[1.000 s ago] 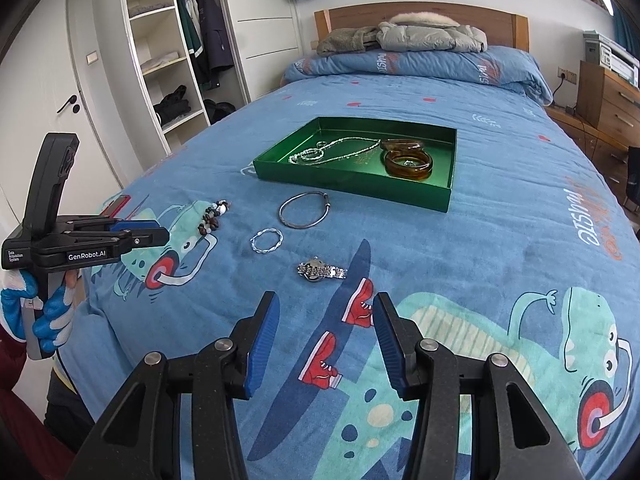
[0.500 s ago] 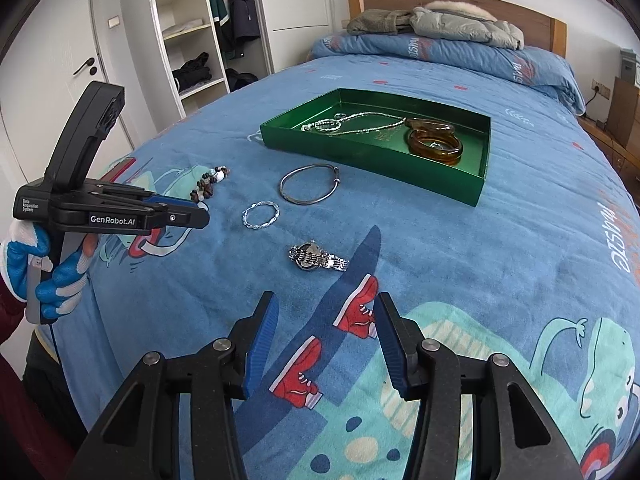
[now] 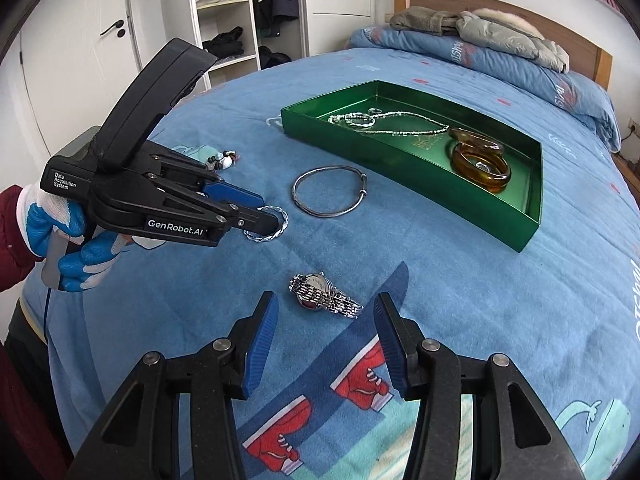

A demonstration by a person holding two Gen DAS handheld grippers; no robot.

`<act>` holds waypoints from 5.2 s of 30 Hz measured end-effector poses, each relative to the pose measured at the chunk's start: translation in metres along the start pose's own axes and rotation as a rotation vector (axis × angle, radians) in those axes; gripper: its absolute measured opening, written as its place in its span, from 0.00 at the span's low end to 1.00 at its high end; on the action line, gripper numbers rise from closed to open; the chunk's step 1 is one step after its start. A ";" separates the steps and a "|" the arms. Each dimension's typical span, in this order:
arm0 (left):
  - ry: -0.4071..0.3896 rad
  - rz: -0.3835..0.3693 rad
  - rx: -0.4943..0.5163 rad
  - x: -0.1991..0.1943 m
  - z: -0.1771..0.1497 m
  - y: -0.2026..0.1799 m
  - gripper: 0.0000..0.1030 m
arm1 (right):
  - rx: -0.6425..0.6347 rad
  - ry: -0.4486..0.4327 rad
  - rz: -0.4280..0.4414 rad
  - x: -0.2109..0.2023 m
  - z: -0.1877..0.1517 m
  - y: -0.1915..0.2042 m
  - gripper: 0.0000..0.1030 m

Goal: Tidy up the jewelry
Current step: 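Grasp the silver watch with right tool while left tool grasps the twisted hoop, then carry watch and hoop into the green tray and open both tools, then lift both tools away from the green tray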

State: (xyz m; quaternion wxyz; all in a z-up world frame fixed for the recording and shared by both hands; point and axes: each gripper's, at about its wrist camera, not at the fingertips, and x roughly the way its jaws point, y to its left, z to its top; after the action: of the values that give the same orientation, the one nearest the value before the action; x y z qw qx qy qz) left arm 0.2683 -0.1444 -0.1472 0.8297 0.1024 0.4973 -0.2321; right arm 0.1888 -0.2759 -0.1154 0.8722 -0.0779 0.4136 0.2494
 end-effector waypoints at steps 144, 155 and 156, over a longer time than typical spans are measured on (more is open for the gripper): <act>-0.082 0.048 -0.150 0.019 0.157 0.035 0.15 | 0.343 0.026 -0.264 0.052 0.105 -0.139 0.36; -0.275 0.086 -0.189 -0.126 0.133 0.049 0.24 | 0.324 -0.157 -0.292 -0.066 0.124 -0.088 0.43; -0.288 0.084 -0.194 -0.140 0.128 0.050 0.24 | 0.323 -0.173 -0.291 -0.076 0.125 -0.084 0.44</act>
State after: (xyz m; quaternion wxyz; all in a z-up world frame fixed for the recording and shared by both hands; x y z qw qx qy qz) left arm 0.3364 -0.1124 0.0333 0.9074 0.0084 0.3884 -0.1603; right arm 0.2750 -0.3338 0.0174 0.9323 0.0255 0.3561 0.0575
